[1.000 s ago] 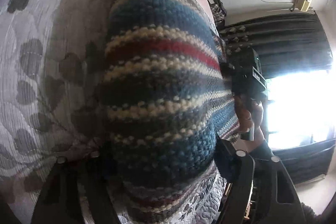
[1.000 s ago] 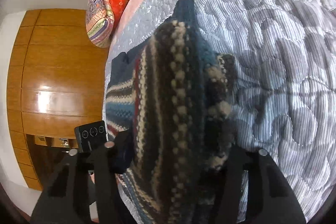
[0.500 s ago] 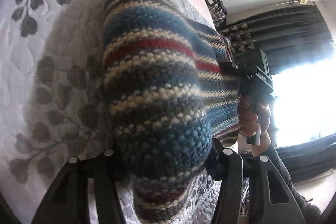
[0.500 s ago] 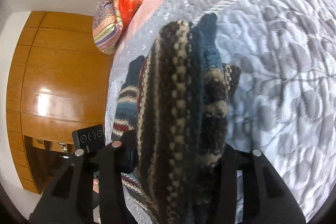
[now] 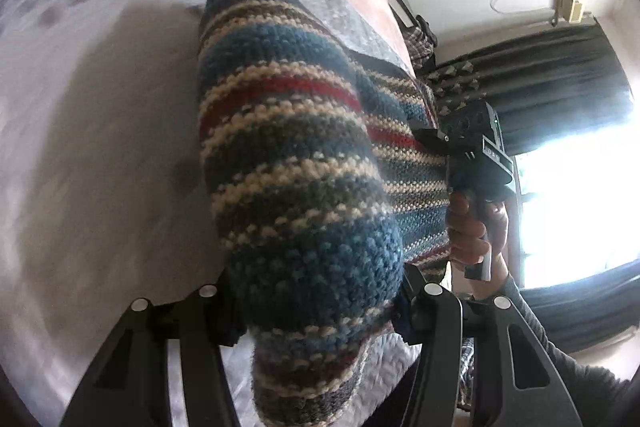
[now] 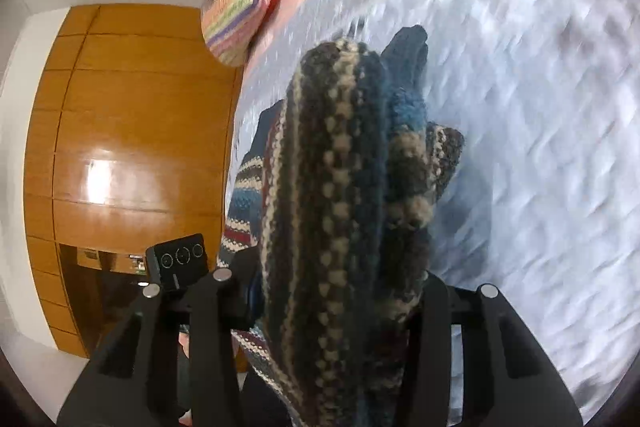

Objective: Fold small clothes

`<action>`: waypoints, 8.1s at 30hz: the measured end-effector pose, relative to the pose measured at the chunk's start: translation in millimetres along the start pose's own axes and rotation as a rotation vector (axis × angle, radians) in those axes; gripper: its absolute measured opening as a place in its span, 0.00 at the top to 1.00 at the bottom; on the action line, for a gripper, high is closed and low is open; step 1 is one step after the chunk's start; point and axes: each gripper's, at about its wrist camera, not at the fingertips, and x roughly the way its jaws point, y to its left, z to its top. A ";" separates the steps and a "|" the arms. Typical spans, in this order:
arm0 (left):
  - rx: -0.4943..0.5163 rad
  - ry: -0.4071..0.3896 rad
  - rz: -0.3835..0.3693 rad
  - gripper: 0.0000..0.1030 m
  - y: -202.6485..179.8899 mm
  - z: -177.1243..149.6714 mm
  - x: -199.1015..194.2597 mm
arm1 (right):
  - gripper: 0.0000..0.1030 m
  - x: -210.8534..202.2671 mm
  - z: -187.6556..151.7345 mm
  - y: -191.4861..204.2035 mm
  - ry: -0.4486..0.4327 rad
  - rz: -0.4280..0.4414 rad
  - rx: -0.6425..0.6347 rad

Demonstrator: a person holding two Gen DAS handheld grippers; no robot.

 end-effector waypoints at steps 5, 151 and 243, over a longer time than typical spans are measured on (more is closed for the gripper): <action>-0.032 0.003 -0.015 0.46 27.4 -33.2 -30.6 | 0.59 47.8 -39.4 10.5 0.083 0.019 0.017; 0.328 -0.489 0.778 0.13 -313.6 -350.6 -215.2 | 0.03 -102.8 -495.8 366.6 -0.564 -1.053 -0.527; 0.343 -0.502 0.783 0.13 -317.2 -350.7 -214.1 | 0.03 -97.2 -493.0 360.3 -0.559 -1.029 -0.527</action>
